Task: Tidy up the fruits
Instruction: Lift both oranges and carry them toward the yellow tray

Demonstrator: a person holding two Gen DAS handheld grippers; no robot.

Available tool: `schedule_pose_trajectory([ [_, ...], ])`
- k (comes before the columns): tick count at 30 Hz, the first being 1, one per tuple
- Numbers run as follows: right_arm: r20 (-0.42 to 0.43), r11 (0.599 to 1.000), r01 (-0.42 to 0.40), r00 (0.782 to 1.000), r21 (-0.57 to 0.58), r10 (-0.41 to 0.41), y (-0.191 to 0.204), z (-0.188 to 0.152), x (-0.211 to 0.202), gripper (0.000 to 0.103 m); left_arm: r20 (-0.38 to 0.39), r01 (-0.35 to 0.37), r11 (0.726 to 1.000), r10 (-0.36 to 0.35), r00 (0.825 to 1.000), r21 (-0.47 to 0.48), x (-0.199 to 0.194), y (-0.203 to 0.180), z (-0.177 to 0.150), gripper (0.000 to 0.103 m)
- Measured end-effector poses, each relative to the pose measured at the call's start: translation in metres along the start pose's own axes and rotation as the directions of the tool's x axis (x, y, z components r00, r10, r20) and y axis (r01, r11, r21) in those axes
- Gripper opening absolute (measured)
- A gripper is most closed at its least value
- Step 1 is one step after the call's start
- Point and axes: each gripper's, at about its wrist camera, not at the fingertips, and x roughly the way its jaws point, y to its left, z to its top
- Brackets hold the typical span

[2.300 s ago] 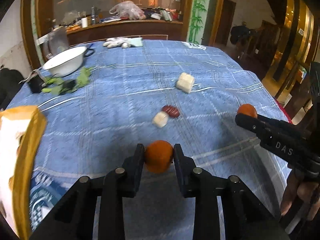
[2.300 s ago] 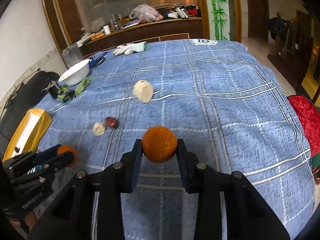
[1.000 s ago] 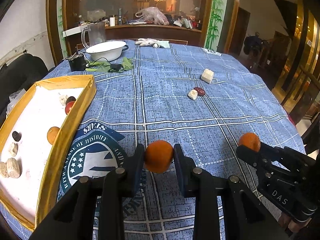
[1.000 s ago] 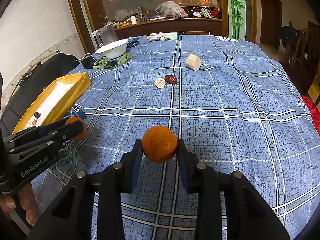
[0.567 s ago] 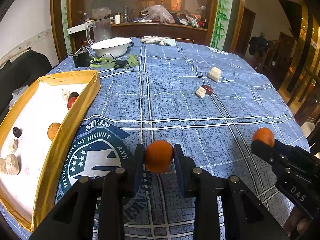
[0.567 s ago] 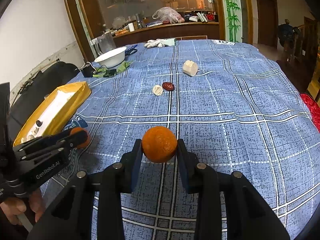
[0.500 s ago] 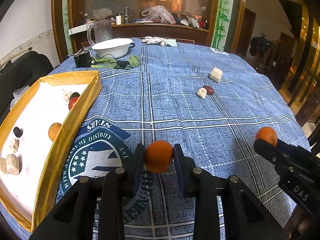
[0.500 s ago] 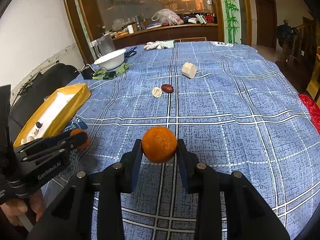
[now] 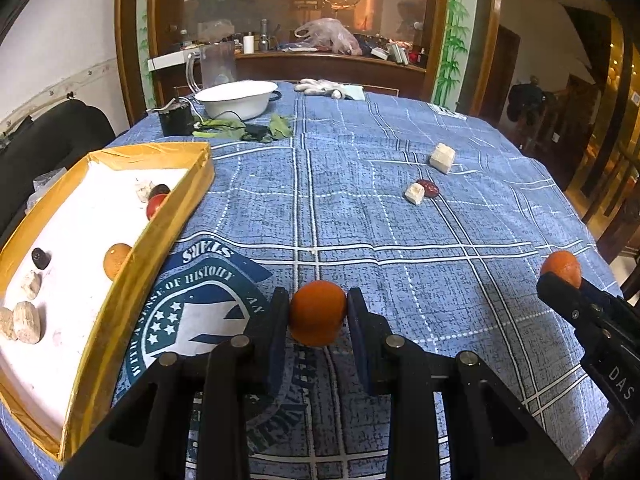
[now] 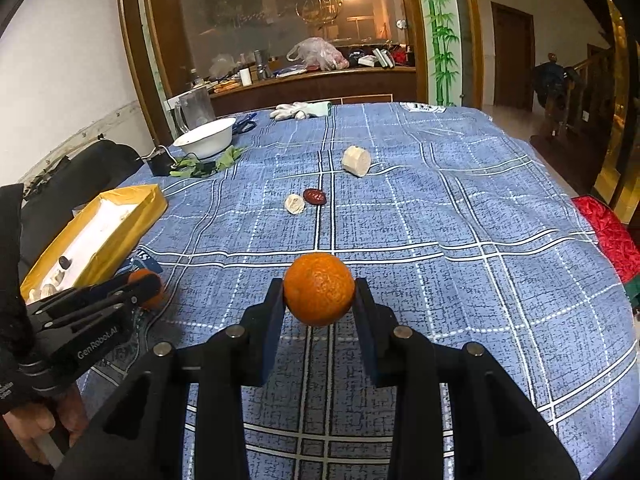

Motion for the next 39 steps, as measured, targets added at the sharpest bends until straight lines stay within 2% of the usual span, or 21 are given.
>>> schedule_pose_trajectory([
  [10, 0.032, 0.999, 0.053, 0.998, 0.003, -0.053, -0.0001, -0.0006, -0.0058, 0.036, 0.058, -0.025, 1.0, 0.026, 0.998, -0.018, -0.0103, 0.0033, -0.0008, 0.029],
  [26, 0.026, 0.999, 0.021, 0.999, 0.044, -0.022, -0.0084, -0.0004, -0.005, 0.036, 0.027, -0.066, 0.998, 0.066, 0.997, -0.006, -0.0035, -0.0001, -0.001, 0.029],
  [39, 0.032, 0.999, 0.03, 0.999, 0.04, -0.031, -0.0074, -0.0005, -0.006, 0.036, 0.025, -0.065, 0.998, 0.066, 0.998, -0.012, -0.0039, 0.0017, -0.0022, 0.029],
])
